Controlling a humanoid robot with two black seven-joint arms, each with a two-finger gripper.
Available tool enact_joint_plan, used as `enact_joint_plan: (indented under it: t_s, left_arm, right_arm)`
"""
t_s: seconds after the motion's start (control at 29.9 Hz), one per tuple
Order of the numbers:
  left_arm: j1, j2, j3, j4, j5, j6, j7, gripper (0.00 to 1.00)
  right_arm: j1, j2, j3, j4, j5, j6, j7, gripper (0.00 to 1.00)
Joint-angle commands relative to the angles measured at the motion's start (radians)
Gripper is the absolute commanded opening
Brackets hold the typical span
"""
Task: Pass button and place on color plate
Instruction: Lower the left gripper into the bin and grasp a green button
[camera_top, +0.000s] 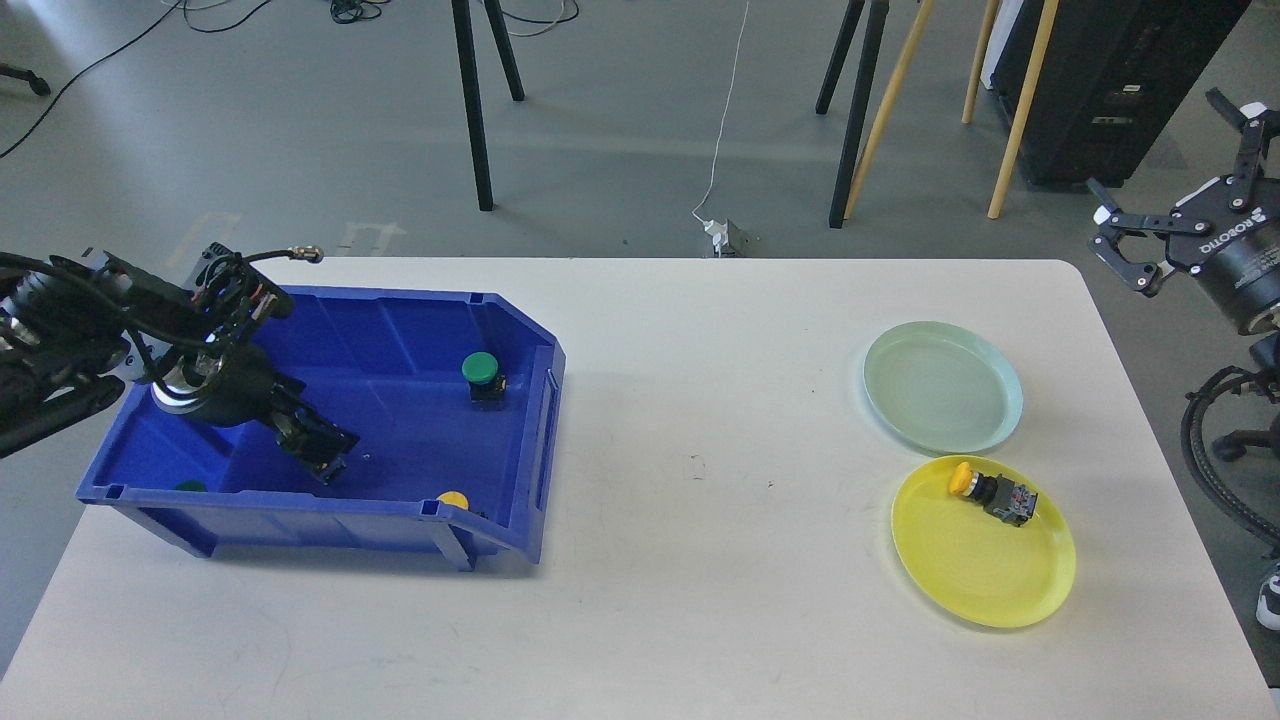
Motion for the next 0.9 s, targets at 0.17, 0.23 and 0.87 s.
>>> enact_joint_plan:
  t_s: [0.17, 0.23, 0.87]
  left_arm:
    - [0.034, -0.053, 0.000, 0.110, 0.005, 0.000, 0.000, 0.98]
    - [0.037, -0.070, 0.002, 0.129, 0.005, 0.000, 0.000, 0.98]
    - [0.063, -0.091, 0.028, 0.158, 0.014, 0.000, 0.000, 0.22]
  right_arm:
    - [-0.008, 0.001, 0.004, 0.004, 0.002, 0.025, 0.002, 1.00]
    - [-0.010, 0.001, 0.003, 0.004, 0.002, 0.027, 0.002, 1.00]
    - [-0.059, 0.001, 0.007, 0.001, 0.002, 0.028, 0.002, 1.00]
